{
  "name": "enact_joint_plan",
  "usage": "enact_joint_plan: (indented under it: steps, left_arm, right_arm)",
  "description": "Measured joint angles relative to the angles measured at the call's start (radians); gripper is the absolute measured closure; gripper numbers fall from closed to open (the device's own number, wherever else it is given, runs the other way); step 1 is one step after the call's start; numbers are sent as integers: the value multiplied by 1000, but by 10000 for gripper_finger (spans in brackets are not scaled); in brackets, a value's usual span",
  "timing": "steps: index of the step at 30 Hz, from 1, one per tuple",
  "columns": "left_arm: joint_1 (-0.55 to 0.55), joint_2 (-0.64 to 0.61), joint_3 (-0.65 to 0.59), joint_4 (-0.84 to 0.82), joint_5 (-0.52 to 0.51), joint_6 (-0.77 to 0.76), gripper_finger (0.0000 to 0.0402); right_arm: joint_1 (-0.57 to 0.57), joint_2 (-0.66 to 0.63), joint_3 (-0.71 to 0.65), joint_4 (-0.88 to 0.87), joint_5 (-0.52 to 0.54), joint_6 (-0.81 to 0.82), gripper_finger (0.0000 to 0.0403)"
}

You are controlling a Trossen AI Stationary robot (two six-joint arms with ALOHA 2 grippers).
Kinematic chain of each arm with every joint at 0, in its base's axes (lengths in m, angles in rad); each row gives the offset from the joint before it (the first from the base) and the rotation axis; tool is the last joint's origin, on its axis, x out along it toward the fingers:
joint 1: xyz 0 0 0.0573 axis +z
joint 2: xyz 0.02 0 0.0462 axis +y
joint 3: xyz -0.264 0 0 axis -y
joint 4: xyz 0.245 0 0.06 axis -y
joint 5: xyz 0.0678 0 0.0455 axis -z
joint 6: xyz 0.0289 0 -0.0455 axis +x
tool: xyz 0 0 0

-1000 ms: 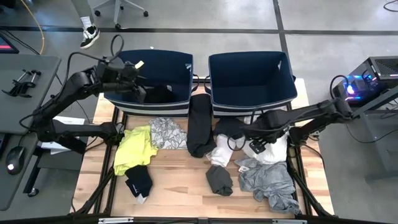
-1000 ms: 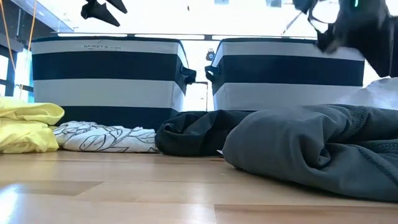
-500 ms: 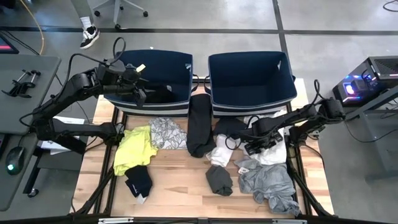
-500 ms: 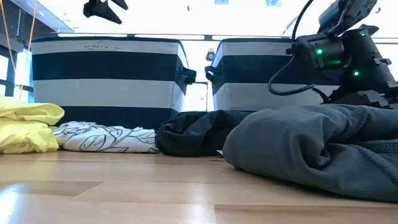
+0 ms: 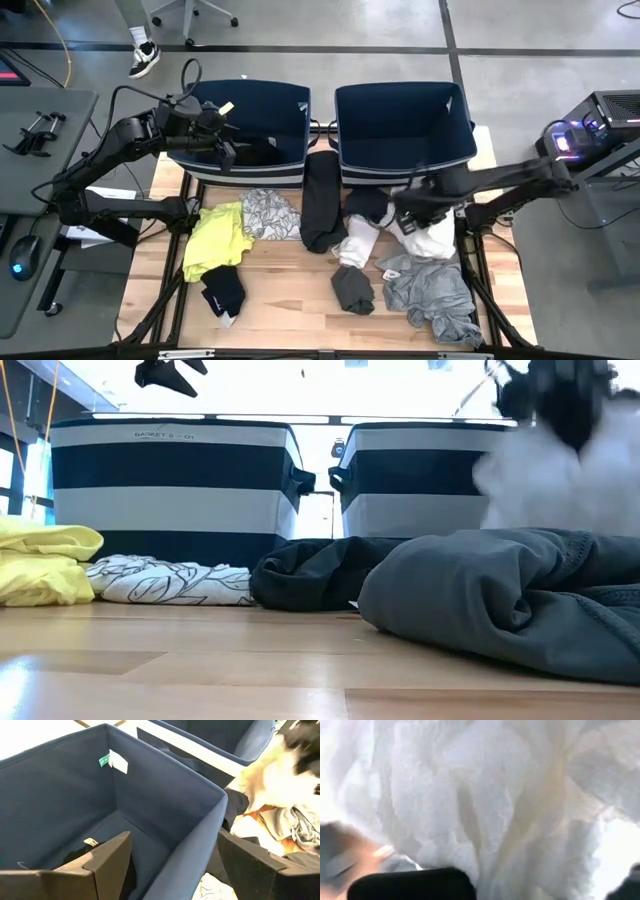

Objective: Sort clothes
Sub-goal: Put the white shirt into the right blue laundry bin

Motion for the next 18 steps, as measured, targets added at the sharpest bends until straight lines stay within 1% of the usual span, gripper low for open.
enact_joint_plan:
  steps: [3,6,8,9,10,12,15,18]
  left_arm:
    - [0,0,0,0,0,1,120]
    - [0,0,0,0,0,1,120]
    - [0,0,0,4,0,6,120]
    - [0,0,0,10,0,9,120]
    - [0,0,0,20,0,10,120]
    - [0,0,0,42,0,10,120]
    - [0,0,0,69,0,15,120]
    - [0,0,0,102,0,17,120]
  right_arm:
    - [2,-18,187,-68,-46,-25,367]
    - [2,-31,385,-60,-80,-102,367]
    - [2,-31,516,-35,-76,-184,367]
    - [2,-31,576,-13,-57,-232,367]
    - [2,-31,637,10,-18,-281,367]
    - [-1,-31,745,55,101,-379,367]
    - [-22,-31,884,147,341,-493,367]
    - [-56,-32,968,228,567,-608,367]
